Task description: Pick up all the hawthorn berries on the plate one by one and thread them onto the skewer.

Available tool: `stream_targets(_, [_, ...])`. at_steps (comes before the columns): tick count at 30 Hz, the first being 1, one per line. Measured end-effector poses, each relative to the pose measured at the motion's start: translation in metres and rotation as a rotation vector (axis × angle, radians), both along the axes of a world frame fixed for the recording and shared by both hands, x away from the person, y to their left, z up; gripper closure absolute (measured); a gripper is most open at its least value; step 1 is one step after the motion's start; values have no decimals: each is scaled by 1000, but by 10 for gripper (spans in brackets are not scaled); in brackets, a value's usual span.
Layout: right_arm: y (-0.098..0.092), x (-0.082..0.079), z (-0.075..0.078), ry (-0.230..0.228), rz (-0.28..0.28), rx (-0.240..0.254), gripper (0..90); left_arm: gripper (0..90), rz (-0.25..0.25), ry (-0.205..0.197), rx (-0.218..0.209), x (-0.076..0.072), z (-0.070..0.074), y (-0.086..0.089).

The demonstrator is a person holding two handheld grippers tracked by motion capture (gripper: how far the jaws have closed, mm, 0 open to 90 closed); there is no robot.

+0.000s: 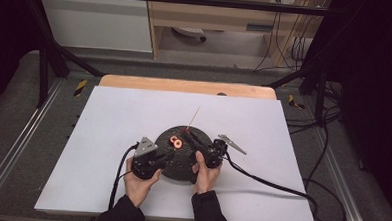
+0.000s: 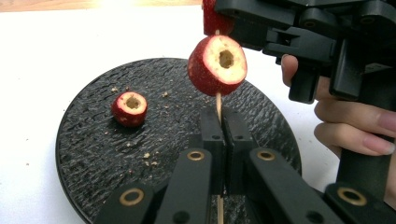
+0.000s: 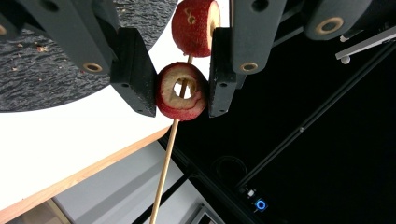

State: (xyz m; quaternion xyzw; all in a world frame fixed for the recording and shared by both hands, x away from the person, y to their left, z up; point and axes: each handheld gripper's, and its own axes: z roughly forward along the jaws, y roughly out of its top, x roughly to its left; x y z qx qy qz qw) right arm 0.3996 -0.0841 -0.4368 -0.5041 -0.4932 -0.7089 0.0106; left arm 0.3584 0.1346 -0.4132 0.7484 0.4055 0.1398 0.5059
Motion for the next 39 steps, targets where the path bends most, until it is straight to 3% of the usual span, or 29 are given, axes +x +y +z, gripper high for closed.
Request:
stream_targets(5, [0,0,0,1,9,-25,619,882,-7,0,3,0,-2,3])
stream_targets(9, [-4,0,4,-10,24,-80,501,882,-10,7,9,-2,-5,10])
stream_targets(14, [-12,3,11,-19,52,-204,342,882,-20,11,19,-6,-8,25])
stream_targets(20, [-22,5,15,-10,121,-394,164,882,-30,20,40,-13,-10,44])
stream_targets(24, [-26,7,16,14,172,-489,82,882,-43,23,75,-18,-11,55])
stream_targets(28, [-29,7,15,28,211,-588,51,881,-41,27,108,-23,-13,67])
stream_targets(39, [-35,9,16,70,310,-768,30,881,-55,45,145,-33,-14,102])
